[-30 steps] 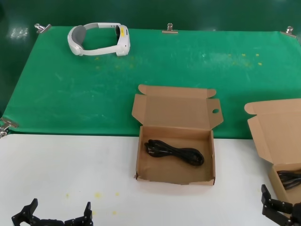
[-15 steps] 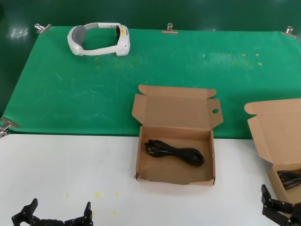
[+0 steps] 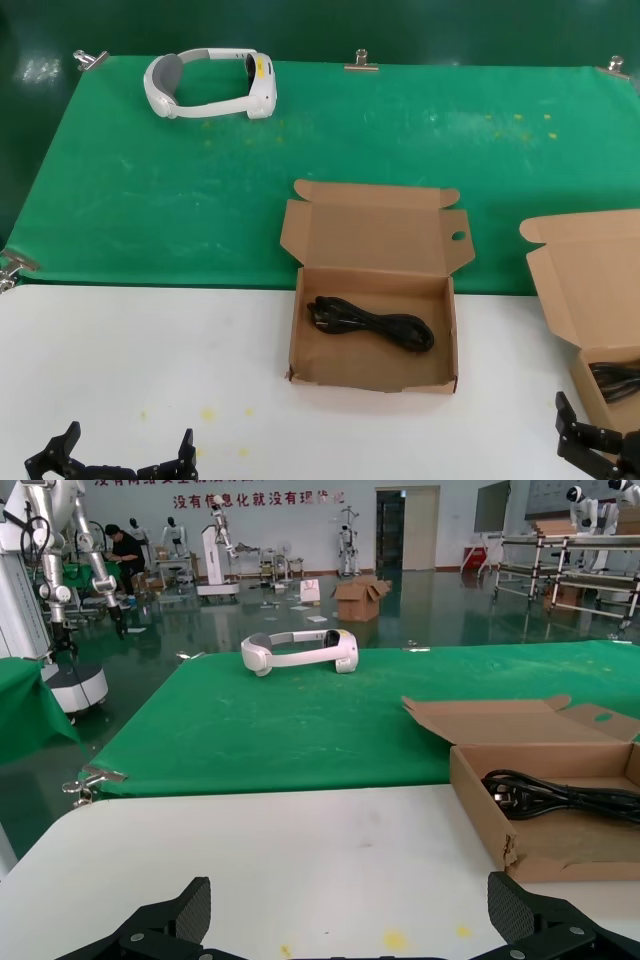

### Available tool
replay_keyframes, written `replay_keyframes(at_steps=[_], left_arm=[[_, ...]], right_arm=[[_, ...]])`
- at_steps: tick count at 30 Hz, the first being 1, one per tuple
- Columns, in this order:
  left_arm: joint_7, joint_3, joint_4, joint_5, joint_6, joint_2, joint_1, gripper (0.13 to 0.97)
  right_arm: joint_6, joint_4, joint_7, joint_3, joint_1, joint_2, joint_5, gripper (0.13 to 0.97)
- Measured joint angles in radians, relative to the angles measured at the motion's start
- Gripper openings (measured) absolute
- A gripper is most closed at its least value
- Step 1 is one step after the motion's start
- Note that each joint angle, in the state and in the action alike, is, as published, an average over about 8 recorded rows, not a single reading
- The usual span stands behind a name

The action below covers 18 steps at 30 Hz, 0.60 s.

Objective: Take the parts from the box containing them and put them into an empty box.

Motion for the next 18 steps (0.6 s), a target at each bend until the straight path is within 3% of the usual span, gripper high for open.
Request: replay_keyframes(at_steps=[18], left_arm=[[0.000, 0.000, 0.000, 0.000, 0.000, 0.000, 0.000, 0.966]], right_arm=[[0.000, 0.000, 0.000, 0.000, 0.000, 0.000, 0.000, 0.966]])
